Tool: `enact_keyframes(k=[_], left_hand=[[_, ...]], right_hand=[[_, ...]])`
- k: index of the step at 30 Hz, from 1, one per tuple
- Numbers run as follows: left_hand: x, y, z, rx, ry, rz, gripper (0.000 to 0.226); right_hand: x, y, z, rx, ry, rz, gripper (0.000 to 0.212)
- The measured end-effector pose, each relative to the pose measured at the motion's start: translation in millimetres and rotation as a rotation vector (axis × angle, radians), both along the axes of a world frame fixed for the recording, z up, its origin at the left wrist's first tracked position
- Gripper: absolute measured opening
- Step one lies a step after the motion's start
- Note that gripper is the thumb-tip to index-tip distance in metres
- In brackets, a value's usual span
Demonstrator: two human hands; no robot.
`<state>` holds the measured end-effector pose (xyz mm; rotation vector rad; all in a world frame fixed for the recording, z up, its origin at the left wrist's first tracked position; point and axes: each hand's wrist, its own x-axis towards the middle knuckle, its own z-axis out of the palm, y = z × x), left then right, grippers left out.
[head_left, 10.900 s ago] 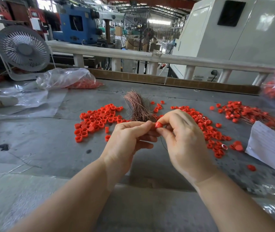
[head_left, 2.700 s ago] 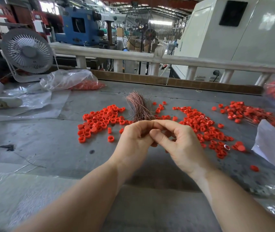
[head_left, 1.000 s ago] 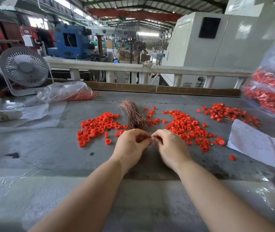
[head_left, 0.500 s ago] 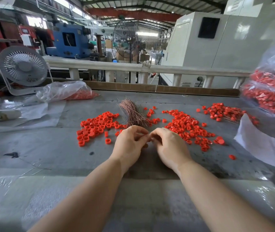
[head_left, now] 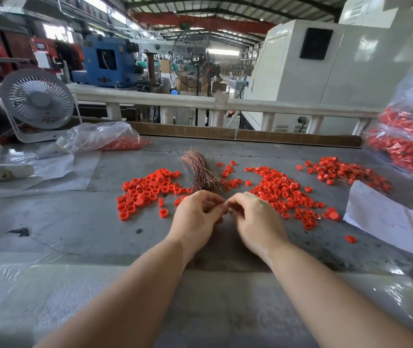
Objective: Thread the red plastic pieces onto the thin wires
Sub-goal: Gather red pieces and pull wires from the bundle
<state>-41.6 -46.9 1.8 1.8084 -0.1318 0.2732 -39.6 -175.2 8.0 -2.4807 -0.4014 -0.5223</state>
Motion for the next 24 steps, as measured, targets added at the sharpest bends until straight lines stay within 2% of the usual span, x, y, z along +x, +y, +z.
enact_keyframes(k=[8,12,16,21,24], left_hand=[[4,4,11,-0.175,0.144,-0.077,0.013],[10,3,19,-0.186,0.171,-0.082,0.015],[17,-3,25,-0.204,0.129,-0.059,0.017],[22,-10,22,-0.354,0.134,-0.059,0.020],[23,-10,15,-0.431,0.137,-0.040,0.017]], right_hand=[[6,3,13,-0.085,-0.048,0.037,0.019],[14,4,23,-0.099,-0.077,0.037,0.016],[21,1,22,-0.037,-0.137,0.026,0.016],[20,-3,5,0.092,-0.208,0.002,0.023],[19,-2,4,0.123,-0.243,0.059,0.028]])
